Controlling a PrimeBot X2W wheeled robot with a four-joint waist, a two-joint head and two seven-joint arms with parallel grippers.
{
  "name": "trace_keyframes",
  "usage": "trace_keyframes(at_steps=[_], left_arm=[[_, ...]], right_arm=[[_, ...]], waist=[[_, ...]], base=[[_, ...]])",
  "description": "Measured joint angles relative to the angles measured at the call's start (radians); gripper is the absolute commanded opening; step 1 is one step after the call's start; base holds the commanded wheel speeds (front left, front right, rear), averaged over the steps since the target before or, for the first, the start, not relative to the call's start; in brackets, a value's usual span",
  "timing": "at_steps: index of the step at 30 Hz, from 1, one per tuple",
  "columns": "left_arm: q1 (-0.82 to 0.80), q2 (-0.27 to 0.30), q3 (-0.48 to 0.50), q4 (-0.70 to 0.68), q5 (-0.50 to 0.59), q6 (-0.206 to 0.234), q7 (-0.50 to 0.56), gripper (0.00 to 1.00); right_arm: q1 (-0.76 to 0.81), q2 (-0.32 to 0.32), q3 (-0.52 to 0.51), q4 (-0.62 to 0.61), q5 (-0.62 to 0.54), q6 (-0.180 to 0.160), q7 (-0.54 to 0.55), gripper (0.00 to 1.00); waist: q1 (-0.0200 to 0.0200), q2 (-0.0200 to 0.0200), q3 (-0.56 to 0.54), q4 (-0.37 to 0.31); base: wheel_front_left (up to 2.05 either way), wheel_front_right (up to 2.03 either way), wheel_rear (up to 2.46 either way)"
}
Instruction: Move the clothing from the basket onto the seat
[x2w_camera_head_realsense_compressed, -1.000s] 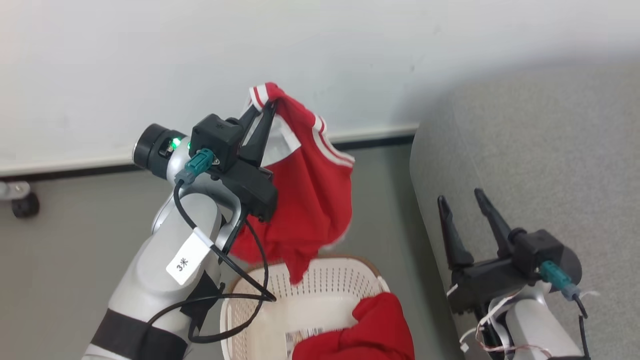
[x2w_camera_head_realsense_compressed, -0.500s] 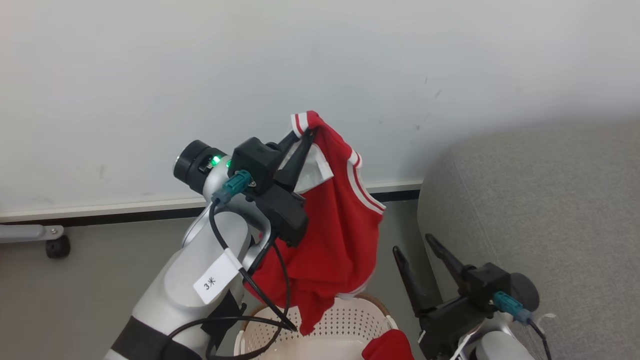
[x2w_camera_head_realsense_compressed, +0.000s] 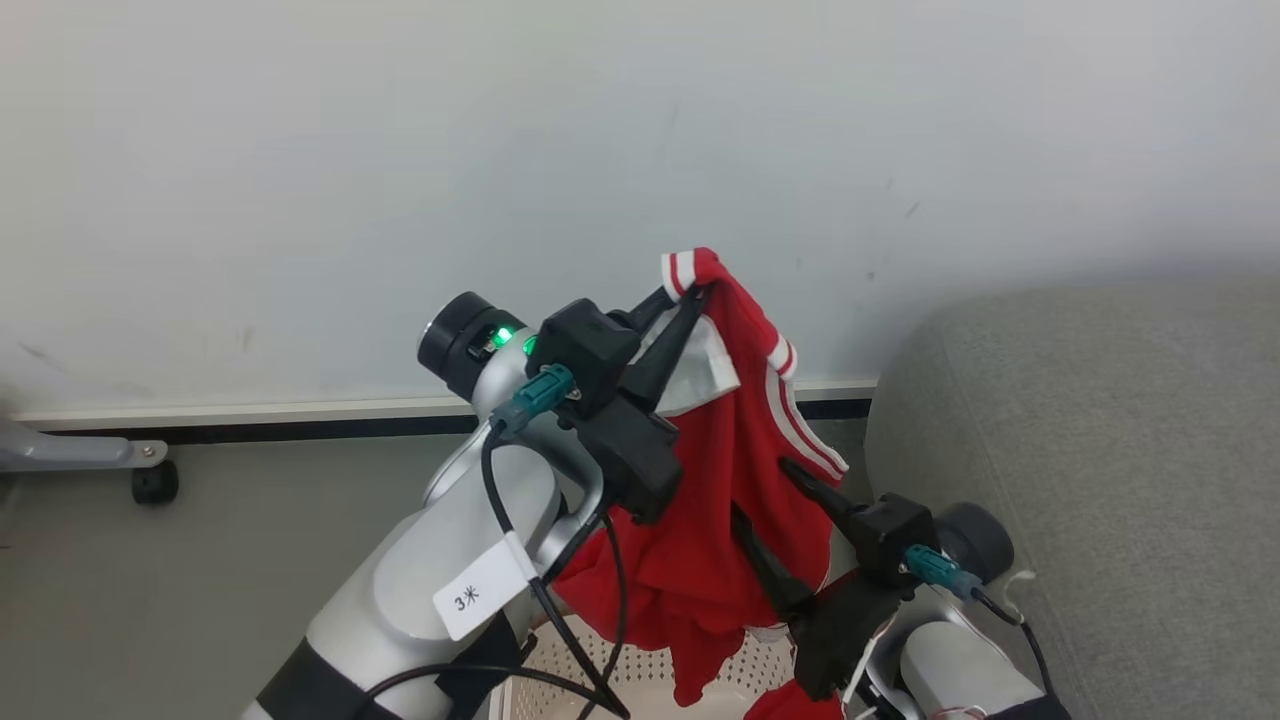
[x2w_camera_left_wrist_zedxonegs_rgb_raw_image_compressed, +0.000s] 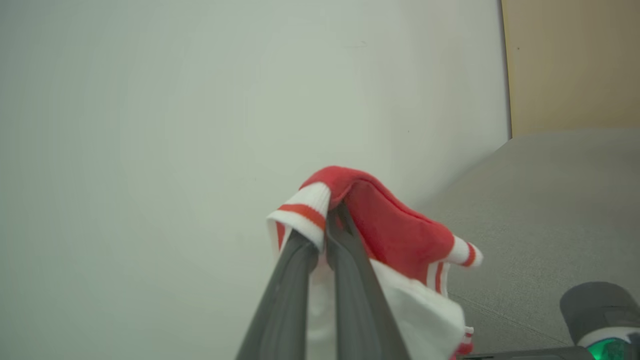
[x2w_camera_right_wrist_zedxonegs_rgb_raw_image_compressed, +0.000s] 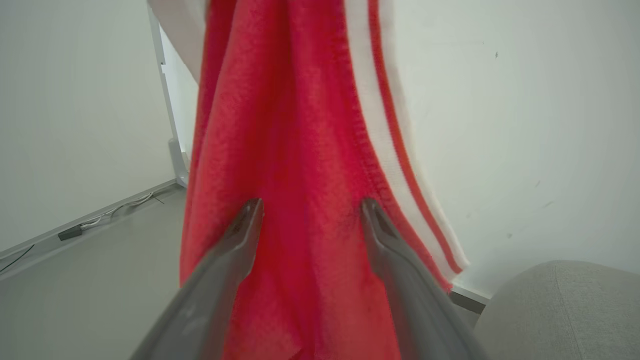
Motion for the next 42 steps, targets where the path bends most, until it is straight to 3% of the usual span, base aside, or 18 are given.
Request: trace_keyframes(at_steps=[8,9,10,11,12,22,23,25,26,28,42], left_arm=[[0.000,0.001,-0.044,-0.061,-0.043,0.019,0.003,0.00],[0.000,0.002,-0.048,-0.065,-0.045,0.019,0.004,0.00],[0.000,0.002,-0.051,-0.069,-0.049,0.023,0.007,0.00],[0.000,0.001,-0.053,-0.071,-0.054,0.027,0.009,0.00],[0.000,0.001,-0.053,-0.070,-0.063,0.028,0.011,0.00],[0.023,0.024,0.007,-0.008,-0.087,0.055,0.015,0.00],[0.031,0.032,0.015,-0.002,-0.092,0.061,0.015,0.09],[0.046,0.045,0.032,0.009,-0.100,0.065,0.015,0.44],[0.056,0.050,0.038,0.014,-0.108,0.070,0.014,0.49],[0.074,0.053,0.052,0.023,-0.120,0.071,0.012,1.00],[0.210,0.052,0.059,0.033,-0.155,0.087,-0.009,1.00]], right_arm=[[-0.080,-0.001,0.058,0.087,0.039,0.000,0.000,1.00],[-0.088,-0.001,0.064,0.094,0.049,0.000,0.000,0.84],[-0.096,-0.001,0.069,0.101,0.055,0.000,0.000,0.43],[-0.103,-0.001,0.074,0.106,0.060,0.000,0.000,0.27],[-0.108,-0.002,0.078,0.110,0.066,0.000,0.000,0.00],[-0.127,-0.001,0.078,0.144,0.107,0.000,0.000,0.00],[-0.131,-0.001,0.071,0.147,0.107,0.000,0.000,0.00],[-0.142,-0.001,0.062,0.147,0.107,0.000,0.000,0.00],[-0.147,-0.002,0.059,0.145,0.109,0.000,0.000,0.00],[-0.151,-0.009,0.056,0.140,0.114,0.000,0.000,0.00],[-0.184,-0.142,-0.009,0.068,0.112,0.001,0.000,0.00]], waist=[[0.0000,0.0000,0.003,0.020],[0.0000,0.0000,0.004,0.022],[0.0000,0.0000,0.005,0.023],[0.0000,0.0000,0.005,0.025],[0.0000,0.0000,0.006,0.026],[0.0000,0.0000,0.016,0.010],[0.0000,0.0000,0.017,0.005],[0.0000,0.0000,0.018,-0.006],[0.0000,0.0000,0.019,-0.012],[0.0000,0.0000,0.020,-0.026],[0.0000,0.0000,0.021,-0.135]], base=[[0.00,0.00,0.00],[0.00,0.00,0.00],[0.00,0.00,0.00],[0.00,0.00,0.00],[0.00,0.00,0.00],[0.00,0.00,0.00],[0.00,0.00,0.00],[0.00,0.00,0.00],[0.00,0.00,0.00],[0.00,0.00,0.00],[0.00,0.00,0.00]])
